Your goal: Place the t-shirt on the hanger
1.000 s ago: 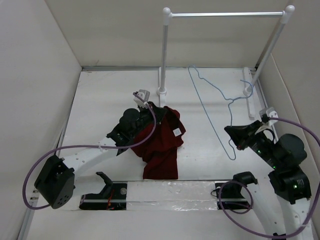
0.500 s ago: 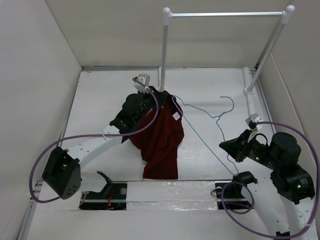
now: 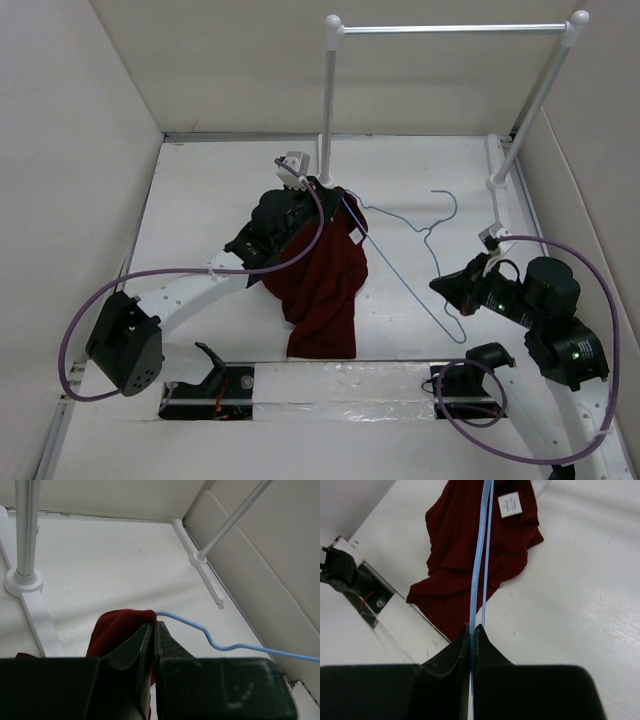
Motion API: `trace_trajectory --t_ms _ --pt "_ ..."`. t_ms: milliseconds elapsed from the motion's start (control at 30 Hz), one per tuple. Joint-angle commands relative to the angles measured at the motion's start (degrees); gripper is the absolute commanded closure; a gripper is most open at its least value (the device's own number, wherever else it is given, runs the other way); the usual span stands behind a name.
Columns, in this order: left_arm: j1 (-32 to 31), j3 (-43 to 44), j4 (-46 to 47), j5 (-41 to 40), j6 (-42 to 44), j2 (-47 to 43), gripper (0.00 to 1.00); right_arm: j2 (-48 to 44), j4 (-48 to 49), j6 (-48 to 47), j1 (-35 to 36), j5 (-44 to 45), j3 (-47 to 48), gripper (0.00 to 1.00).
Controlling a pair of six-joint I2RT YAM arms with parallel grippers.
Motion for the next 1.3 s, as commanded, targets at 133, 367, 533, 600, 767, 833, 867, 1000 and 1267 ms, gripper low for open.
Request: trace_trajectory --t_ms 133,367,533,600,767,833,867,1000,1267 --pt "-0.5 1.9 1.9 0.9 1.2 -3.5 1.0 2.5 9.8 1.9 0.4 -4.1 -0.7 1.0" --pt "-0.5 5.2 0.9 0.4 2.7 -3.9 1.0 3.7 10.2 1.5 0.4 -5.8 -2.6 1.0" --pt "-0.5 8.1 -0.6 -1.0 4.5 -4.2 1.0 4.2 8.2 0.5 0.4 -6.8 -1.3 1.0" --pt "-0.5 8.7 -1.1 -0.3 4.7 -4.0 1.0 4.4 8.8 0.5 0.4 -7.4 -1.4 1.0" --pt "-0.5 6.5 1.0 7.1 0.7 -5.4 1.0 8.2 14.5 2.2 0.4 -6.4 -2.0 1.0" --pt "-0.5 3.4 3.3 8.4 -1.2 -6.8 1.0 9.5 19.7 4.2 1.4 -3.9 -1.9 1.0" --pt "-0.5 2.4 3.8 8.4 -1.6 -8.4 1.0 11.4 20.8 4.4 1.5 -2.8 -1.4 1.0" --pt "-0.5 1.1 4.3 10.1 -1.9 -11.0 1.0 16.7 31.1 8.2 5.7 4.2 -0.9 1.0" --pt "-0.5 4.3 1.2 15.9 0.0 -11.4 1.0 33.3 49.1 7.7 29.4 18.6 3.7 1.0"
